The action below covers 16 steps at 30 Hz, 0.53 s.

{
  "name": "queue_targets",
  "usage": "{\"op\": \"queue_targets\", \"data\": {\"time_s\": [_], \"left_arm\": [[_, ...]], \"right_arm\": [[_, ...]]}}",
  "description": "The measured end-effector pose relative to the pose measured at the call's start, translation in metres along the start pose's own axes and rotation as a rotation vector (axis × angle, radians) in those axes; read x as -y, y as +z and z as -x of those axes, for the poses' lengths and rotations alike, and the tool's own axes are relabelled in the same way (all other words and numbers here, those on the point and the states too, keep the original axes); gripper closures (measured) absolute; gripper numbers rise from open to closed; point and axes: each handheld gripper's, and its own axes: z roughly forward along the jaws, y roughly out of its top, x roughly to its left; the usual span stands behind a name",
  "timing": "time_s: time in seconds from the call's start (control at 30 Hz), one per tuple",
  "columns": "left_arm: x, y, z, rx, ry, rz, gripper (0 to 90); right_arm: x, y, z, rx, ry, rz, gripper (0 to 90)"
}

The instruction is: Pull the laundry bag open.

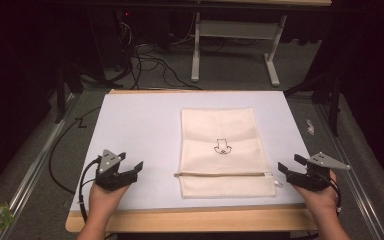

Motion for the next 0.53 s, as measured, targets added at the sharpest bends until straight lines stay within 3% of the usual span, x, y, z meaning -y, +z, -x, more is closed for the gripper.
{"op": "queue_targets", "data": {"time_s": [0.07,0.17,0.33,0.53], "left_arm": [[0.0062,-0.0029,-0.0051,-0.026,-0.02,0.002,23.1],[0.008,-0.0014,-0.0057,-0.032,-0.027,0.003,21.1],[0.0058,0.003,0.0021,-0.019,0.037,-0.002,21.1],[0.0051,0.002,0.0015,-0.016,0.036,0.008,20.4]], "right_arm": [[0.0006,-0.0026,0.0056,0.024,0.013,0.012,22.0],[0.0014,-0.0028,0.01,0.04,0.034,0.016,20.3],[0.0022,0.0003,0.0079,0.048,0.016,0.003,20.4],[0.0027,0.0006,0.0081,0.047,0.015,0.006,20.4]]}}
